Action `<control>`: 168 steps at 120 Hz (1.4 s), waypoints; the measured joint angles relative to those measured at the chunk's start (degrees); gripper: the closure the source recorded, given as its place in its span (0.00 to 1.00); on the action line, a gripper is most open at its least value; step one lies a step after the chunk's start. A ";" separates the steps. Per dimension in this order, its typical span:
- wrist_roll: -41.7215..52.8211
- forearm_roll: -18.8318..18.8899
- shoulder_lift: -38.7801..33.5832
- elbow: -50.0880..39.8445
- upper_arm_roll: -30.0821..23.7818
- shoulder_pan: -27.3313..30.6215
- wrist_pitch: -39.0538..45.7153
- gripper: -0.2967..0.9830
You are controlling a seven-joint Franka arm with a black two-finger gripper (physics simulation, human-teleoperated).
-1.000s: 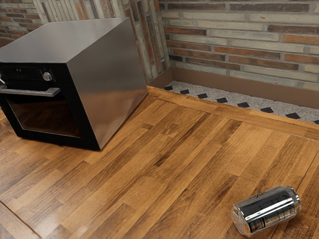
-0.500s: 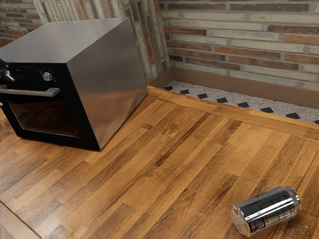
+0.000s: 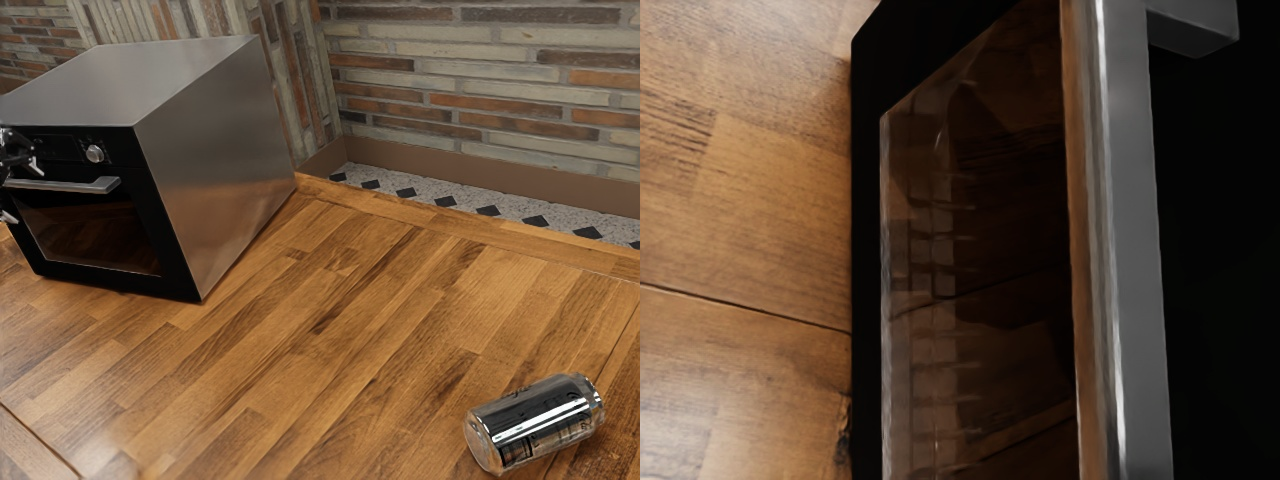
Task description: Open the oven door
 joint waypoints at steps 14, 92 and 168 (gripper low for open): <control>0.73 -0.13 0.64 0.23 -0.03 -0.41 0.41 0.23; 3.06 -3.11 -1.15 -6.23 0.25 0.21 1.86 0.23; 1.92 -3.11 -34.84 -41.84 0.63 1.39 10.78 0.23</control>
